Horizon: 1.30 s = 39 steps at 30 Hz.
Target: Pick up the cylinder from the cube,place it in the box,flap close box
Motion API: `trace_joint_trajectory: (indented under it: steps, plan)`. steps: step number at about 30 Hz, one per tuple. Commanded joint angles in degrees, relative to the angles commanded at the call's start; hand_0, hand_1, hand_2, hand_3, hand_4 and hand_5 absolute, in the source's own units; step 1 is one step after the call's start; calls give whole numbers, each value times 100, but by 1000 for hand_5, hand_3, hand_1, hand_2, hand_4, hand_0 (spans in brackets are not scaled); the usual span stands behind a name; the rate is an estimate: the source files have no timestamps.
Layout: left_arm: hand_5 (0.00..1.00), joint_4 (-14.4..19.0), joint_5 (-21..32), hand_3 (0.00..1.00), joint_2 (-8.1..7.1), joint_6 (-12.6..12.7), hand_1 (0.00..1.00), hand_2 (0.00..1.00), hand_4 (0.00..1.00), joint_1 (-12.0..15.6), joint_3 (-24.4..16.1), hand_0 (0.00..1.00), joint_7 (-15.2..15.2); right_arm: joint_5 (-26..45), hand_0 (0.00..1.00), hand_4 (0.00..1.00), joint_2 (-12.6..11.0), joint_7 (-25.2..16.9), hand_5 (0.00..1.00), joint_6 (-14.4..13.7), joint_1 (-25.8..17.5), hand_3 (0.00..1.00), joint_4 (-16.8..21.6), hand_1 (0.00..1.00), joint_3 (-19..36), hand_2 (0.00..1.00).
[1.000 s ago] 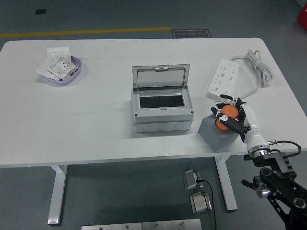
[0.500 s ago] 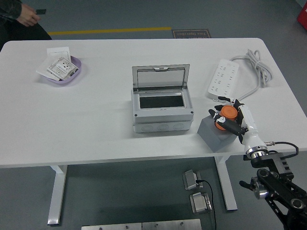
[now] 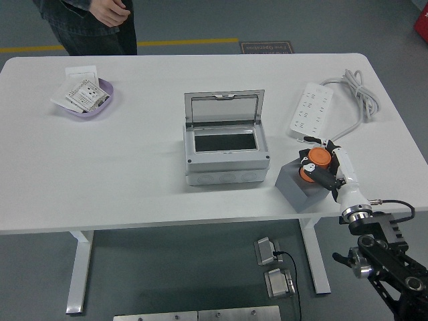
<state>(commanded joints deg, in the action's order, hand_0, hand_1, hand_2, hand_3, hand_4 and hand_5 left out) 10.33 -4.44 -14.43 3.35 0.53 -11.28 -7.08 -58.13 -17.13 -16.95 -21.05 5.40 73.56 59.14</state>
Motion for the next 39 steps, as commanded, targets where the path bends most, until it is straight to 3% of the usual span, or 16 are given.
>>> trace_joint_trajectory:
  steps: [4,5,10,11,16,17,22,23,28,32,39]
  plan:
    - [146,1,-12,597,-1,-2,638,592,633,6,-35,609,4,27,773,2,7,3,137,-15,-6,575,23,599,16,500]
    - [148,1,-20,599,-3,-2,643,593,637,9,-56,609,5,30,744,2,9,4,88,-21,-6,488,24,559,16,489]
    - [148,-1,-55,599,-9,2,643,593,637,16,-131,609,12,19,744,2,6,7,88,-61,-2,488,49,559,8,489]
    - [156,0,-53,602,-9,3,646,599,649,17,-128,608,13,16,643,2,0,7,2,-77,4,398,65,523,5,478]
    - [156,-1,-28,602,0,6,646,599,649,21,-69,608,12,-33,643,2,-55,14,2,-131,57,398,180,523,-2,478]
    - [164,-1,-11,603,2,6,647,600,655,23,-44,608,13,-53,575,11,-67,19,2,-141,70,321,204,484,2,417]
    - [164,-1,29,603,7,8,647,600,655,29,23,608,9,-221,575,11,-149,71,2,-196,137,321,354,484,53,417]
    - [168,-1,28,603,7,9,647,599,657,30,23,608,7,-255,503,2,-166,84,2,-205,152,262,381,431,67,370]
    - [168,-2,50,603,12,10,647,599,657,39,53,608,3,-465,503,2,-274,182,2,-257,223,262,566,431,147,370]
    - [179,-2,-71,604,17,12,647,601,666,50,-64,608,-28,-862,500,2,-387,435,2,-383,398,261,768,433,28,364]
    - [180,-2,-415,605,6,21,647,601,665,75,-408,609,-109,-1968,492,2,-421,1278,2,-668,1240,256,764,433,-760,365]
